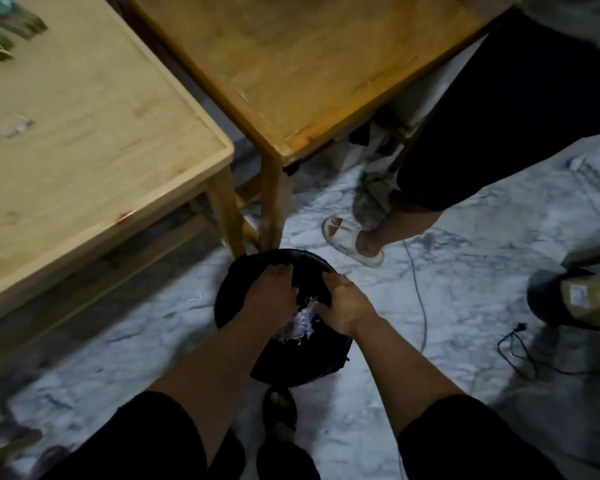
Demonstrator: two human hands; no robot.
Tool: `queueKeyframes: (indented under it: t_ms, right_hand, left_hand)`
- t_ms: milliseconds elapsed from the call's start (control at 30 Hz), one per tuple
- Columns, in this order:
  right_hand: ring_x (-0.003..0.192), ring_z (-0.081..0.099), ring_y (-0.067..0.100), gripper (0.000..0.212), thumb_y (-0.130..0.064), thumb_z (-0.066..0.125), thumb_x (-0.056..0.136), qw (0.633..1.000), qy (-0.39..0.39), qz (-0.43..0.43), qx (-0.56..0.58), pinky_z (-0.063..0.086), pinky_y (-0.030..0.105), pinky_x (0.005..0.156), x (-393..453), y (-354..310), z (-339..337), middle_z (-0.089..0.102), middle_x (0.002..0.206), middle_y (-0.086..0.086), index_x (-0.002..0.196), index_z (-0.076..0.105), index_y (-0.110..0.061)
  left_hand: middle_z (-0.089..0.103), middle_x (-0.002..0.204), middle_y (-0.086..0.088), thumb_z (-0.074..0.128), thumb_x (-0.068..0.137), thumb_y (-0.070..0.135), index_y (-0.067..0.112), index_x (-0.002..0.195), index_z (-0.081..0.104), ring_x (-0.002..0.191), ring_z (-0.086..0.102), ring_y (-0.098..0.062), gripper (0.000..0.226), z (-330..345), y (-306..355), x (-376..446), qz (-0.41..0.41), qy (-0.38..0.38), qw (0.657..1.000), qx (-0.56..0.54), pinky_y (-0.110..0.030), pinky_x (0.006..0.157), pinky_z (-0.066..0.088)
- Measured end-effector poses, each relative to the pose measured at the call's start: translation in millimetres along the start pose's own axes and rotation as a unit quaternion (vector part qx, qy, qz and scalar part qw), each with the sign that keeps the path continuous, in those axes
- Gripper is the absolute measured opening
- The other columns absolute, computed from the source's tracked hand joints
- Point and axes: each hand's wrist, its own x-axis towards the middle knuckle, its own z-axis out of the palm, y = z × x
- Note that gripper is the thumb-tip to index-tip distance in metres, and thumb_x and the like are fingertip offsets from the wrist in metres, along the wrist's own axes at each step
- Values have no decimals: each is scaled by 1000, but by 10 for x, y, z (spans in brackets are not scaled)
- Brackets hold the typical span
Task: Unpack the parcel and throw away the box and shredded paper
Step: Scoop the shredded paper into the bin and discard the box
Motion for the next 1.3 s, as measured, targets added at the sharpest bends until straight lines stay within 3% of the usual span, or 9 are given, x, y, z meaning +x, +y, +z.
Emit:
queueKeyframes:
  t_ms: [167,267,367,500,567,667,933,1200,1300]
  right_hand:
    - [138,30,27,68,-35,54,90,999,18,10,-37,34,35,108,-195,-214,-358,26,153,8,146,21,-16]
    - [140,25,25,66,-38,48,93,996,61,-12,-61,31,34,109,-437,-400,-649,22,154,7,147,19,-14]
    - [143,15,24,62,-33,42,97,981,133,-87,-113,18,32,115,-726,-624,-983,20,155,10,147,16,-7]
    - [146,7,22,62,-35,38,97,977,148,-109,-108,13,35,118,-1028,-985,-1430,14,157,8,148,13,-8]
    - [146,7,23,62,-34,38,98,970,158,-135,-125,15,37,118,-1149,-1187,-1627,15,156,9,147,14,-7]
    - [145,9,25,60,-32,39,98,957,178,-166,-158,15,35,117,-1294,-1518,-1888,19,154,11,146,16,-4]
    - [146,8,23,60,-34,36,98,943,187,-222,-161,16,34,116,-1261,-2511,-1924,15,156,9,147,14,-7]
    - [138,26,22,63,-38,45,93,952,145,-238,-131,23,33,114,-802,-3181,-1176,24,151,6,144,22,-9]
    - [139,25,21,69,-42,47,91,956,115,-244,-116,25,34,112,-562,-3283,-917,20,153,5,145,19,-11]
  left_hand:
    - [46,135,-15,42,95,25,7,135,38,122,47,-30,43,-434,186,-158,-11,28,996,82,-39,97,42]
    - [41,139,-16,40,97,29,6,138,31,128,39,-31,48,-796,286,-336,-5,45,993,111,-40,96,42]
    - [40,139,-17,40,96,28,3,135,37,129,34,-33,46,-1176,377,-552,6,82,990,111,-41,99,40]
    - [63,101,-20,53,86,25,-4,108,59,94,61,-34,37,-1753,474,-850,40,160,981,100,-37,82,50]
    - [60,112,-21,54,89,27,-4,118,53,104,56,-34,43,-2055,527,-1022,33,190,978,80,-37,90,46]
    - [49,128,-19,39,95,28,0,132,38,120,43,-31,47,-2389,486,-1171,-1,221,974,55,-39,101,39]
    - [39,140,-17,34,98,32,2,142,25,131,34,-28,54,-2889,-290,-1602,-96,256,959,70,-35,108,30]
    - [31,147,-21,35,95,34,-1,141,24,140,22,-33,59,-2476,-1597,-1777,-184,240,953,-3,-40,115,19]
    - [33,144,-26,40,90,41,-5,139,27,137,25,-40,69,-2255,-1989,-1680,-213,220,952,14,-46,112,26]
